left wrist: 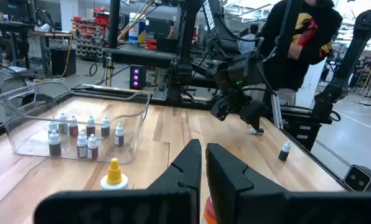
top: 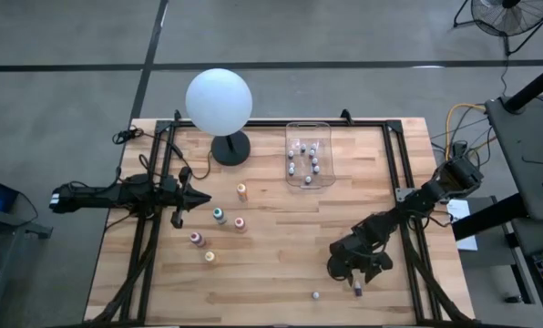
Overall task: Pick & Place food coloring
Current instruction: Put the small red food coloring bottle into the transparent bin
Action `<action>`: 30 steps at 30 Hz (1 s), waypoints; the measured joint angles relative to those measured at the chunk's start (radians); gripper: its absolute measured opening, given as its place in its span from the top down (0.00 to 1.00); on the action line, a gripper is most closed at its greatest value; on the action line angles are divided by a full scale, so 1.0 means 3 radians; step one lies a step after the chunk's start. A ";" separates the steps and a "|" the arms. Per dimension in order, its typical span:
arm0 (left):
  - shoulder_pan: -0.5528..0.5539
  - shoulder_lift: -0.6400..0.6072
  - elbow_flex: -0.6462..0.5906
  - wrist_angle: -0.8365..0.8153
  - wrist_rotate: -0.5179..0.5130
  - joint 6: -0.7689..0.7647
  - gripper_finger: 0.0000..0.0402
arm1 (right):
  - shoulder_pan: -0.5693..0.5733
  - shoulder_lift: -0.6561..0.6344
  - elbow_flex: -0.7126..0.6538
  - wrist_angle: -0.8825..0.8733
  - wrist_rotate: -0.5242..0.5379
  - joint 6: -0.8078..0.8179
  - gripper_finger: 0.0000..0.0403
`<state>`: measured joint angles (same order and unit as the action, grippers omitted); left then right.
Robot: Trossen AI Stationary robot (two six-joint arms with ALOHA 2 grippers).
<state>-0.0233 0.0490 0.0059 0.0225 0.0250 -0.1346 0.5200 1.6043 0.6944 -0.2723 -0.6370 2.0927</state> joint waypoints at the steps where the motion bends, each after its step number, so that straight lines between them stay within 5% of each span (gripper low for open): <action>1: 0.0001 0.0000 0.0000 0.0001 0.0000 0.0001 1.00 | -0.0002 0.0000 -0.0018 0.0025 -0.0001 0.0000 0.42; 30: 0.0000 0.0001 0.0001 0.0000 0.0000 -0.0001 1.00 | -0.0024 0.0259 -0.0221 0.0607 -0.0125 0.0055 0.42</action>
<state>-0.0234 0.0494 0.0062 0.0226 0.0250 -0.1348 0.5127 1.6821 0.6281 -0.0902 -0.6746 2.1092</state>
